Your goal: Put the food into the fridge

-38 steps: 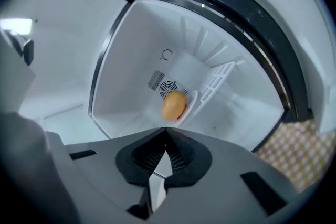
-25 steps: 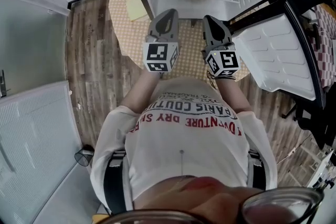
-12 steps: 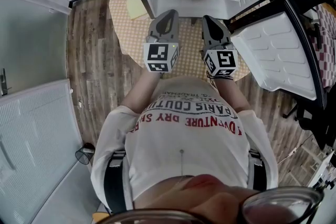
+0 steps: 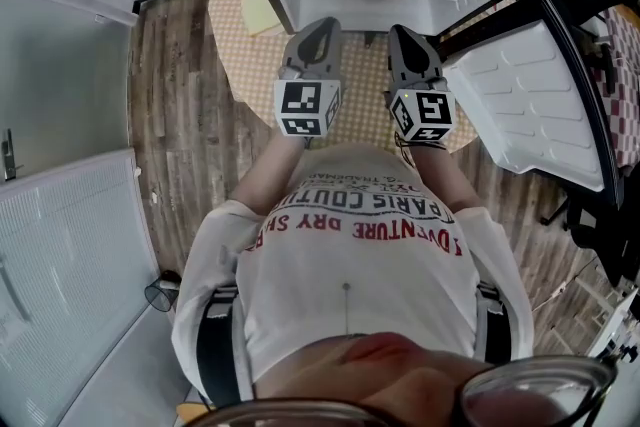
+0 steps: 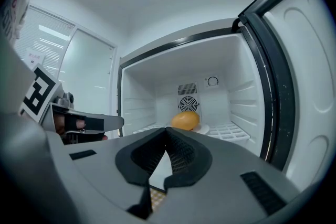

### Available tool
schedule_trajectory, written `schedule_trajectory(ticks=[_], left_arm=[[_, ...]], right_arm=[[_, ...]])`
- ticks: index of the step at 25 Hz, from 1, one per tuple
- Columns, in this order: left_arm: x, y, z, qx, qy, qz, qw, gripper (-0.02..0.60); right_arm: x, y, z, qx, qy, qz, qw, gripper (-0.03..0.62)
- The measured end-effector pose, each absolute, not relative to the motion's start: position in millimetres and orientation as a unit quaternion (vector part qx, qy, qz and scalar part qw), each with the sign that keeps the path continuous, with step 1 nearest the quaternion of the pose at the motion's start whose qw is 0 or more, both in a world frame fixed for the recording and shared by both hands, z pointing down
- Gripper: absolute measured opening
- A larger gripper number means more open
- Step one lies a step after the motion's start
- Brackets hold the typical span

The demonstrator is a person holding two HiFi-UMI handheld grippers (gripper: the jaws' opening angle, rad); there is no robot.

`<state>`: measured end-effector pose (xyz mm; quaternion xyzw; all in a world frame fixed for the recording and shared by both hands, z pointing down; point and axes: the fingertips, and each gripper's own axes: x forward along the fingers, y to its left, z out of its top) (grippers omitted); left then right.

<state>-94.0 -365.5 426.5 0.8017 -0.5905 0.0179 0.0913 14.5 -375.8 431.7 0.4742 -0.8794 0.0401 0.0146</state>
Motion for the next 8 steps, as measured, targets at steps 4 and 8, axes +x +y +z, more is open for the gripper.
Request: schedule_trajectory(ticks=[4, 8], left_arm=[[-92.4, -366.1, 426.7, 0.803, -0.588, 0.020, 0.093, 0.028], [-93.6, -366.7, 426.7, 0.802, -0.589, 0.021, 0.093, 0.028]], right_arm=[[21.4, -379.0, 435.5, 0.488, -0.872, 0.047, 0.019, 0.025], [23.7, -381.3, 437.9, 0.492, -0.869, 0.050, 0.023, 0.025]])
